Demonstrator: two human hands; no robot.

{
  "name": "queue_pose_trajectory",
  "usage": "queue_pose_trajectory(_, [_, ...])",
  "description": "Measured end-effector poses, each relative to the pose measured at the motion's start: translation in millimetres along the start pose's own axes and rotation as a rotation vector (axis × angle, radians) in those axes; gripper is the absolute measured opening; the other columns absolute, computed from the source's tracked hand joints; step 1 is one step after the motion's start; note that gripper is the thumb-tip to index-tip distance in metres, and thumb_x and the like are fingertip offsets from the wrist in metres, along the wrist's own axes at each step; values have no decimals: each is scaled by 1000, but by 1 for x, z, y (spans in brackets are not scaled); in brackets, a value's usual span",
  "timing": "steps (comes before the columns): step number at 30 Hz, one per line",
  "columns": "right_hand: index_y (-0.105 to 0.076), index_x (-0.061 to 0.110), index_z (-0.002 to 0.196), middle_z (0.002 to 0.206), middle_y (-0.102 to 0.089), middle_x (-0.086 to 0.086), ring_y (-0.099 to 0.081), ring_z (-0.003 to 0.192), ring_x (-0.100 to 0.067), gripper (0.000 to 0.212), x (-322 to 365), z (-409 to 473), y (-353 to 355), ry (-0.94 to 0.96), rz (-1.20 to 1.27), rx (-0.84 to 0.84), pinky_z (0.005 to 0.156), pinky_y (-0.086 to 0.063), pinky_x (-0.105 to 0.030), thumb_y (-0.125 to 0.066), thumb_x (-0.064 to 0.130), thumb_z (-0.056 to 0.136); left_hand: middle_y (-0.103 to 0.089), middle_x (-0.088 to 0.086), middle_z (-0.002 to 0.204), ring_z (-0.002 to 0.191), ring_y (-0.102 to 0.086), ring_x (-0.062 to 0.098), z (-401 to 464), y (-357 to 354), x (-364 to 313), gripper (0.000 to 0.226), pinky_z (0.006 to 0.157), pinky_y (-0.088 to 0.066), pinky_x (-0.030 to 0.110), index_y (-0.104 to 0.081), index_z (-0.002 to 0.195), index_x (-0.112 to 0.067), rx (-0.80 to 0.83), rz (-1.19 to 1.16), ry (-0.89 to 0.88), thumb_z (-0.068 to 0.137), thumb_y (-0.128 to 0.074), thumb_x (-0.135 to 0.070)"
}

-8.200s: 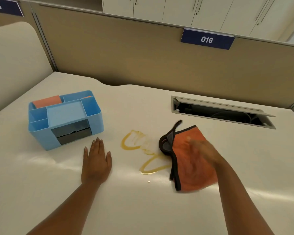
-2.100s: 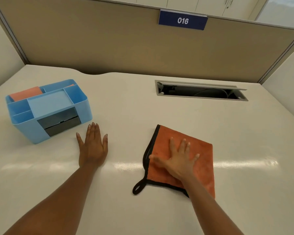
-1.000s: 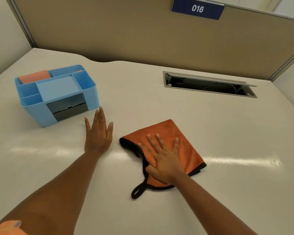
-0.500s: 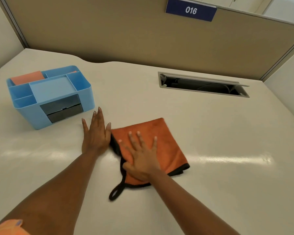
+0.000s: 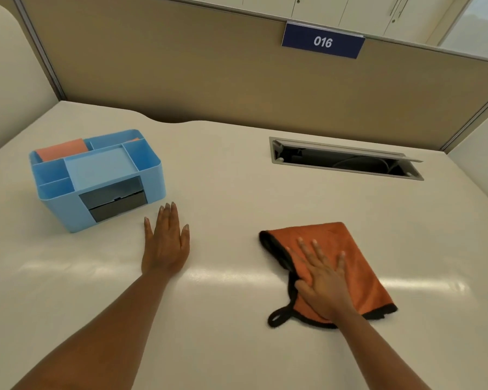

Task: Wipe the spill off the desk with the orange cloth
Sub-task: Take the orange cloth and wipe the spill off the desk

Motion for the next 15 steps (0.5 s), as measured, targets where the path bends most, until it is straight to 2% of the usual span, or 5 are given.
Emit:
queue_pose_trajectory(2, [5, 49, 136, 156, 1, 16, 7, 144, -12, 67, -25, 13, 5, -130, 23, -35, 111, 13, -60, -36, 40, 84, -14, 12, 156, 145, -10, 22, 1, -1, 1, 55, 120, -3, 48, -6, 144, -5, 3, 54, 9, 96, -23, -25])
queue_pose_trajectory(4, [6, 44, 138, 157, -3, 12, 5, 145, -13, 68, -41, 25, 8, -243, 54, -76, 111, 12, -59, -41, 36, 89, -18, 13, 155, 144, -14, 23, 1, -1, 0, 55, 120, -5, 48, -9, 144, -5, 3, 75, 20, 94, -18, -26])
queue_pose_trajectory(7, [2, 36, 144, 158, -4, 7, 5, 145, -15, 65, -54, 44, 11, -365, 63, -95, 110, 10, -60, -37, 39, 91, -21, 14, 154, 144, -16, 25, 0, 0, -1, 63, 118, -6, 48, -14, 144, -7, -4, 74, 17, 85, -12, -28])
queue_pose_trajectory(11, [-7, 22, 146, 158, -4, -2, 5, 145, -24, 63, -52, 96, 15, -469, 84, -85, 107, 7, -68, -29, 46, 92, -19, 12, 155, 144, -15, 22, 8, -2, 3, 63, 119, -5, 47, -14, 144, -11, -7, 116, 34, 85, -8, -31])
queue_pose_trajectory(15, [-5, 26, 146, 158, 2, -6, 8, 144, -31, 63, -36, 129, 19, -577, 62, -52, 105, 6, -73, -23, 51, 91, -17, 9, 156, 145, -13, 20, 4, -2, -1, 77, 119, -2, 45, -11, 145, -13, 15, 105, 23, 76, 9, -41])
Point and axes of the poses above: each hand's wrist, its own z-axis towards the middle knuckle, its own y-axis out of the back of the hand, x = y × z, the point moved 5 cm from there along z, towards the middle knuckle
